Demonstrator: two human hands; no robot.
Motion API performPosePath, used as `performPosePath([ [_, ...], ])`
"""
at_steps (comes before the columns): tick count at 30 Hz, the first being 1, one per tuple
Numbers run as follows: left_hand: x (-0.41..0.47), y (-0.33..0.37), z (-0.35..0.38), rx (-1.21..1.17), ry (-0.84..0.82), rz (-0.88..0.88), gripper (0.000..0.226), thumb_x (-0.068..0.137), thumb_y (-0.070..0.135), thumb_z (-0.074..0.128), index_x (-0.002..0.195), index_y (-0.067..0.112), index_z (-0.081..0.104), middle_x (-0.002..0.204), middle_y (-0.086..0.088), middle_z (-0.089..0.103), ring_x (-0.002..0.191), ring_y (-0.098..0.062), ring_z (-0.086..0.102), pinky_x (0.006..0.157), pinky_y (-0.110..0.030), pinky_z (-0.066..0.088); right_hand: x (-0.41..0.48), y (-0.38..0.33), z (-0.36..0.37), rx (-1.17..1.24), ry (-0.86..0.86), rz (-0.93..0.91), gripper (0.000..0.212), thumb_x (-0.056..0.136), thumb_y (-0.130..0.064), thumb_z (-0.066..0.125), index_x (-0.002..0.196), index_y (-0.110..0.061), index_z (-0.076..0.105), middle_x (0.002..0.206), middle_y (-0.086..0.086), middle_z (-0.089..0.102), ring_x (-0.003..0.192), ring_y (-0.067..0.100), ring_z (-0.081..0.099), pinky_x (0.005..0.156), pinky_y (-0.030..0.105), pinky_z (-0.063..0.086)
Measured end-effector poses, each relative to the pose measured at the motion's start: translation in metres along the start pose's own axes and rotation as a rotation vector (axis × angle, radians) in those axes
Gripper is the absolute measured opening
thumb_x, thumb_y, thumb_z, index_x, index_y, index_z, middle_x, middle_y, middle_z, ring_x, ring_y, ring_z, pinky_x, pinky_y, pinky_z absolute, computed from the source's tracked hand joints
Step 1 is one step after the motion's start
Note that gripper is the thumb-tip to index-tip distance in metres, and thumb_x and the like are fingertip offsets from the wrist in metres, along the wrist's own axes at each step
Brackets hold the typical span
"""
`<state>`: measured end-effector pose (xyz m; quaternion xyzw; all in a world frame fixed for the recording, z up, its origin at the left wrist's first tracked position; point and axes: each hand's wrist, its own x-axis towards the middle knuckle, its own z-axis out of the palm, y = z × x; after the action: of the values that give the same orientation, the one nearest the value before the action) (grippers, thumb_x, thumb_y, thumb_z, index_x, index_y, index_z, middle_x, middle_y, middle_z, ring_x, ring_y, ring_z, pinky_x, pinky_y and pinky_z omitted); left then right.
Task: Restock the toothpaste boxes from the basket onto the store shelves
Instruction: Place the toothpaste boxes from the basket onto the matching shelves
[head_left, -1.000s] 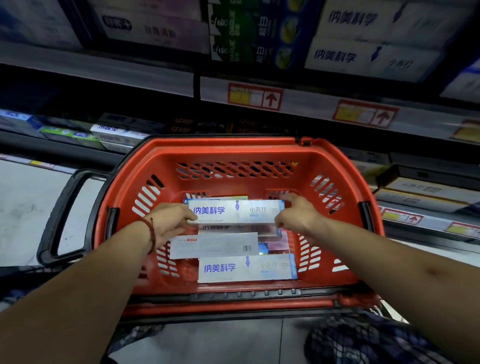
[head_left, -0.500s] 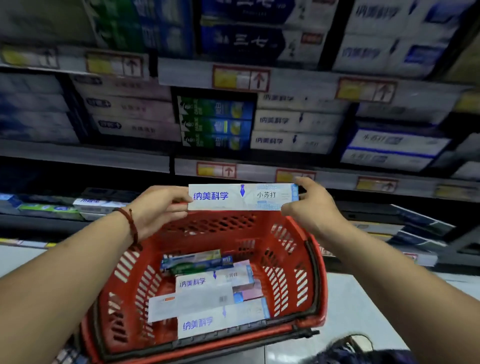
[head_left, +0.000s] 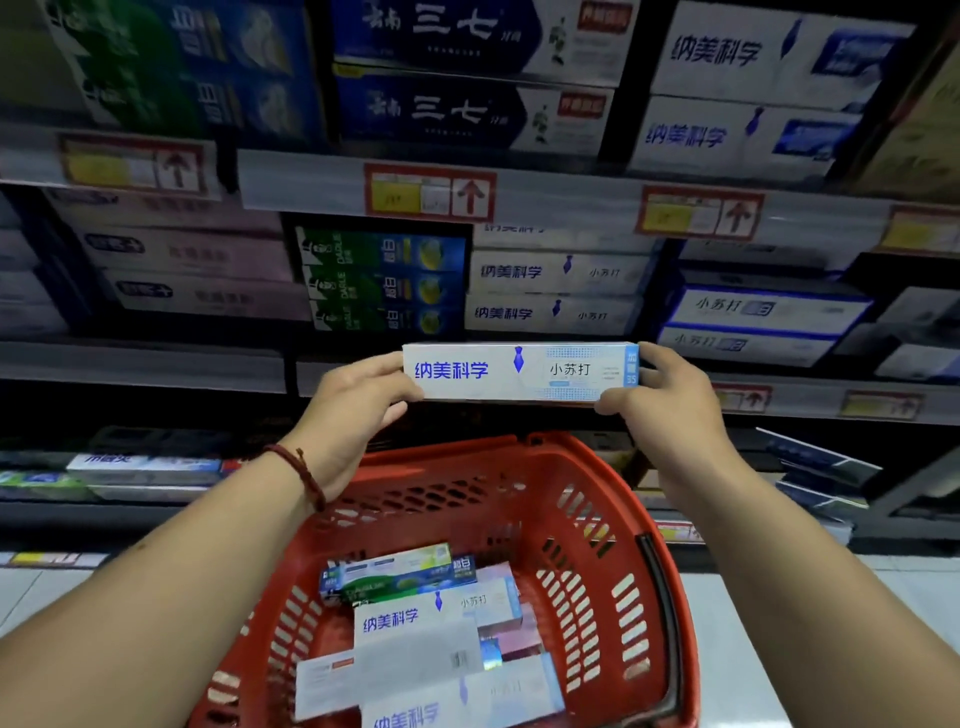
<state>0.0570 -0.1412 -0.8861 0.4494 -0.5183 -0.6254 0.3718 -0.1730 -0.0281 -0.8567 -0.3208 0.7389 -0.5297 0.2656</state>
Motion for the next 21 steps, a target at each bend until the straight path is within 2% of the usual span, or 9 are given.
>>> performPosePath([
  [2, 0.008, 0.001, 0.013, -0.027, 0.012, 0.029, 0.038, 0.089, -0.006, 0.057, 0.103, 0.024, 0.075, 0.103, 0.006, 0.079, 0.112, -0.011, 0.067, 0.111, -0.037, 0.045, 0.012, -0.004, -0.004, 0.045, 0.037, 0.008, 0.063, 0.081, 0.004, 0.070, 0.137, -0.021, 0.057, 0.111, -0.003, 0.072, 0.097, 0.008, 0.068, 0.074, 0.018, 0.048],
  [4, 0.017, 0.001, 0.025, -0.044, 0.046, 0.049, 0.040, 0.087, -0.007, 0.058, 0.110, 0.022, 0.074, 0.107, 0.004, 0.078, 0.112, -0.012, 0.068, 0.109, -0.037, 0.047, 0.025, -0.008, -0.008, 0.085, 0.081, 0.003, 0.071, 0.081, 0.002, 0.071, 0.146, -0.021, 0.052, 0.113, -0.004, 0.070, 0.093, 0.003, 0.065, 0.068, 0.013, 0.043],
  [7, 0.030, -0.005, 0.041, -0.048, 0.100, 0.092, 0.047, 0.086, -0.005, 0.060, 0.127, 0.015, 0.069, 0.117, -0.001, 0.075, 0.115, -0.017, 0.067, 0.108, -0.041, 0.048, 0.041, -0.010, -0.014, 0.126, 0.114, -0.004, 0.076, 0.084, 0.001, 0.070, 0.152, -0.021, 0.045, 0.116, -0.008, 0.062, 0.089, -0.001, 0.057, 0.083, 0.022, 0.041],
  [9, 0.035, -0.007, 0.051, -0.043, 0.127, 0.112, 0.046, 0.086, -0.003, 0.060, 0.126, 0.017, 0.069, 0.118, 0.001, 0.075, 0.115, -0.016, 0.067, 0.107, -0.039, 0.049, 0.051, -0.007, -0.016, 0.123, 0.128, 0.008, 0.076, 0.084, -0.002, 0.070, 0.153, -0.020, 0.043, 0.131, -0.005, 0.061, 0.110, 0.011, 0.059, 0.093, 0.029, 0.038],
  [11, 0.039, -0.008, 0.060, -0.025, 0.126, 0.132, 0.042, 0.087, -0.003, 0.060, 0.118, 0.023, 0.072, 0.113, 0.005, 0.076, 0.112, -0.013, 0.068, 0.104, -0.036, 0.050, 0.059, -0.006, -0.016, 0.108, 0.124, 0.041, 0.078, 0.085, -0.002, 0.070, 0.155, -0.018, 0.039, 0.143, -0.001, 0.053, 0.129, 0.021, 0.051, 0.096, 0.031, 0.036],
  [13, 0.043, -0.009, 0.065, -0.007, 0.134, 0.131, 0.040, 0.087, -0.004, 0.059, 0.110, 0.026, 0.072, 0.111, 0.006, 0.076, 0.111, -0.012, 0.067, 0.101, -0.034, 0.050, 0.066, -0.002, -0.015, 0.088, 0.110, 0.065, 0.069, 0.084, 0.000, 0.069, 0.147, -0.019, 0.048, 0.126, -0.003, 0.059, 0.113, 0.020, 0.056, 0.091, 0.031, 0.037],
  [15, 0.048, -0.011, 0.068, 0.025, 0.155, 0.117, 0.037, 0.085, -0.004, 0.060, 0.109, 0.023, 0.072, 0.111, 0.005, 0.075, 0.111, -0.015, 0.067, 0.100, -0.036, 0.051, 0.070, 0.004, -0.014, 0.064, 0.073, 0.092, 0.053, 0.083, 0.001, 0.069, 0.127, -0.025, 0.055, 0.103, -0.009, 0.063, 0.090, 0.010, 0.058, 0.085, 0.031, 0.041],
  [19, 0.053, -0.015, 0.071, 0.170, 0.141, 0.116, 0.040, 0.086, -0.002, 0.062, 0.103, 0.033, 0.071, 0.106, 0.015, 0.073, 0.104, -0.006, 0.066, 0.086, -0.022, 0.049, 0.077, 0.020, -0.014, 0.032, 0.046, 0.127, 0.043, 0.080, 0.002, 0.071, 0.115, -0.021, 0.060, 0.095, -0.011, 0.066, 0.087, 0.005, 0.059, 0.072, 0.025, 0.047],
  [21, 0.055, -0.015, 0.072, 0.228, 0.125, 0.116, 0.040, 0.087, 0.003, 0.064, 0.110, 0.036, 0.070, 0.109, 0.019, 0.071, 0.105, -0.002, 0.064, 0.090, -0.022, 0.048, 0.079, 0.023, -0.014, 0.025, 0.053, 0.109, 0.042, 0.081, 0.002, 0.072, 0.113, -0.022, 0.060, 0.092, -0.015, 0.064, 0.084, 0.000, 0.057, 0.069, 0.019, 0.044],
])
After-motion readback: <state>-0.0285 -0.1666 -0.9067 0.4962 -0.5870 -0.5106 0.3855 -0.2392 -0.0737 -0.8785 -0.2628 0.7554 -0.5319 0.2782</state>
